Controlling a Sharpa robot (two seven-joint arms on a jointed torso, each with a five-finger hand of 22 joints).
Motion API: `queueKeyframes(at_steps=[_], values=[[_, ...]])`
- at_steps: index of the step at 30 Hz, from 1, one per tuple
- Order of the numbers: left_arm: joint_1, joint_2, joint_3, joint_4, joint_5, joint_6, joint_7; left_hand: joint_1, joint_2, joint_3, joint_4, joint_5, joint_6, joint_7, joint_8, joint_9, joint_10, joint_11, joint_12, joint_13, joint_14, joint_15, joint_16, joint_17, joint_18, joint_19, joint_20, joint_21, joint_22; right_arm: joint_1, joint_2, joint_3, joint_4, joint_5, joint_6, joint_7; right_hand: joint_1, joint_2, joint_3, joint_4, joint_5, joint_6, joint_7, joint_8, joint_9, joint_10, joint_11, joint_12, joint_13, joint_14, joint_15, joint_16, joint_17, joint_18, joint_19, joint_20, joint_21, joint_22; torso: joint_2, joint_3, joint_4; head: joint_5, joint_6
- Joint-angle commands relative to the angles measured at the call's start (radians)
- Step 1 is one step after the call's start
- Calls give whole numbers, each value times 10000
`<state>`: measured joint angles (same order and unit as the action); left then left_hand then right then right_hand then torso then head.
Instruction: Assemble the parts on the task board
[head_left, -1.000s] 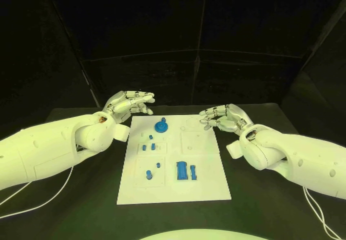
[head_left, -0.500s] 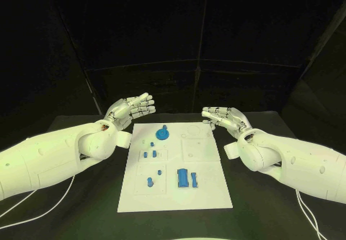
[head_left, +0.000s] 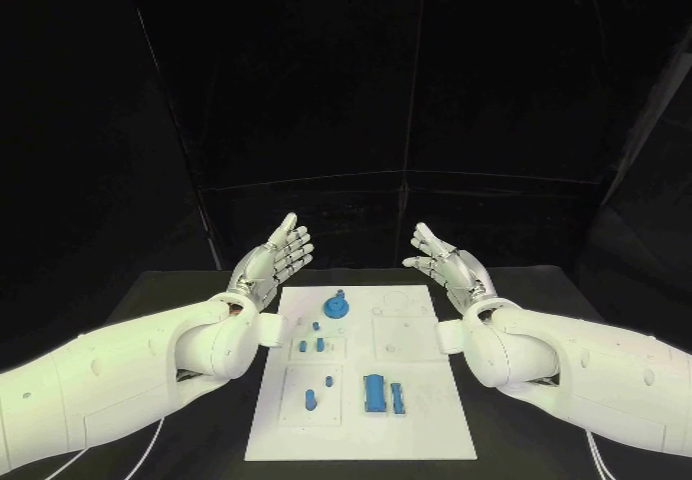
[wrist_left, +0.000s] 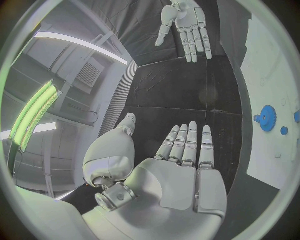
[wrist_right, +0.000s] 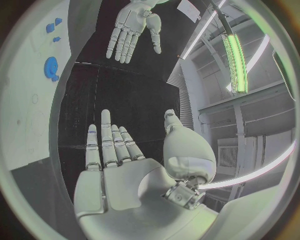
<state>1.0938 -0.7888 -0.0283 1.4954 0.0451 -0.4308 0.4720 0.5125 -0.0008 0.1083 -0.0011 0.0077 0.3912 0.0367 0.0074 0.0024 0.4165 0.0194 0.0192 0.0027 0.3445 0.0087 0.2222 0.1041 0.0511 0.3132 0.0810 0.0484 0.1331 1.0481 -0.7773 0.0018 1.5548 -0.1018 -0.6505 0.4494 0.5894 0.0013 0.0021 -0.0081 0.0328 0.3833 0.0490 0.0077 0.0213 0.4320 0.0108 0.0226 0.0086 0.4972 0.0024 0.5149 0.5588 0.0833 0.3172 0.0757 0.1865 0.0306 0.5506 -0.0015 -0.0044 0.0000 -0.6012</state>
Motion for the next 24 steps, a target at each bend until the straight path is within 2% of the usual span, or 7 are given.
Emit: queueKeyframes(at_steps=[1, 2, 3, 9, 15, 16, 24], values=[[-148, 37, 103, 302, -330, -2188, 371, -1643, 8, -347, 11, -77, -1256, -367, -74, -24, -1336, -194, -192, -27, -1101, -87, -712, -335, -511, -1004, -810, -484, -427, 19, -25, -14, 136, 989, -1161, 691, -1848, -13, -21, 81, -328, -1202, -490, -77, -213, -1359, -108, -226, -86, -1560, -24, -1616, -1753, -833, -991, -757, -587, -306, -64, 15, 44, 0, 12], [-197, 46, 134, 377, -350, -2392, 390, -1778, 8, -359, 11, -77, -1358, -367, -74, -24, -1447, -194, -192, -27, -1195, -87, -769, -1041, -511, -1080, -810, -484, -464, 19, -27, -17, 149, 1012, -1187, 703, -2006, -13, -21, 81, -328, -1304, -490, -77, -213, -1471, -108, -226, -86, -1693, -24, -1754, -1901, -833, -1069, -757, -632, -306, -64, 15, 44, 0, 12], [-243, 54, 162, 448, -369, -2583, 407, -1908, 8, -1083, 11, -77, -1461, -367, -74, -24, -1550, -194, -192, -27, -1284, -87, -828, -1041, -511, -1152, -810, -484, -497, 19, -27, -18, 152, 1018, -1195, 706, -2157, -13, -21, 81, -328, -1403, -490, -77, -213, -1582, -108, -226, -86, -1819, -24, -1885, -2044, -833, -1147, -757, -684, -306, -64, 15, 44, 0, 12], [-424, 85, 274, 725, -445, -3335, 475, -2640, 8, -1083, 11, -77, -2019, -367, -74, -24, -2145, -194, -192, -27, -1771, -87, -1147, -1041, -511, -1605, -810, -484, -1331, 19, -27, -18, 152, 1018, -1195, 706, -3012, -13, -21, 81, -328, -1960, -490, -77, -213, -2205, -108, -226, -86, -2542, -24, -2633, -2856, -833, -1611, -757, -953, -306, -64, 15, 44, 0, 12], [-438, 88, 283, 746, -451, -3392, 480, -3176, 8, -1083, 11, -77, -2430, -367, -74, -24, -2576, -194, -192, -27, -2137, -87, -1381, -1041, -511, -1942, -810, -484, -1331, 19, -27, -18, 152, 1018, -1195, 706, -3622, -13, -21, 81, -328, -2360, -490, -77, -213, -2655, -108, -226, -86, -3055, -24, -3167, -3437, -833, -1934, -757, -1147, -306, -64, 15, 44, 0, 12], [-438, 88, 283, 746, -451, -3392, 480, -3253, 8, -1083, 11, -77, -2485, -367, -74, -24, -2646, -194, -192, -27, -2186, -87, -1415, -1041, -511, -1984, -810, -484, -1331, 19, -27, -18, 152, 1018, -1195, 706, -3712, -13, -21, 81, -328, -2415, -490, -77, -213, -2724, -108, -226, -86, -3128, -24, -3245, -3520, -833, -1995, -757, -1865, -306, -64, 15, 44, 0, 12], [-438, 88, 283, 746, -451, -3392, 480, -3789, 8, -1083, 11, -77, -2899, -367, -74, -24, -3083, -194, -192, -27, -2523, -87, -2222, -1041, -511, -2299, -810, -484, -1331, 19, -27, -18, 152, 1018, -1195, 706, -4323, -13, -21, 81, -328, -2817, -490, -77, -213, -3176, -108, -226, -86, -3653, -24, -3785, -4108, -833, -2304, -757, -1865, -306, -64, 15, 44, 0, 12]])
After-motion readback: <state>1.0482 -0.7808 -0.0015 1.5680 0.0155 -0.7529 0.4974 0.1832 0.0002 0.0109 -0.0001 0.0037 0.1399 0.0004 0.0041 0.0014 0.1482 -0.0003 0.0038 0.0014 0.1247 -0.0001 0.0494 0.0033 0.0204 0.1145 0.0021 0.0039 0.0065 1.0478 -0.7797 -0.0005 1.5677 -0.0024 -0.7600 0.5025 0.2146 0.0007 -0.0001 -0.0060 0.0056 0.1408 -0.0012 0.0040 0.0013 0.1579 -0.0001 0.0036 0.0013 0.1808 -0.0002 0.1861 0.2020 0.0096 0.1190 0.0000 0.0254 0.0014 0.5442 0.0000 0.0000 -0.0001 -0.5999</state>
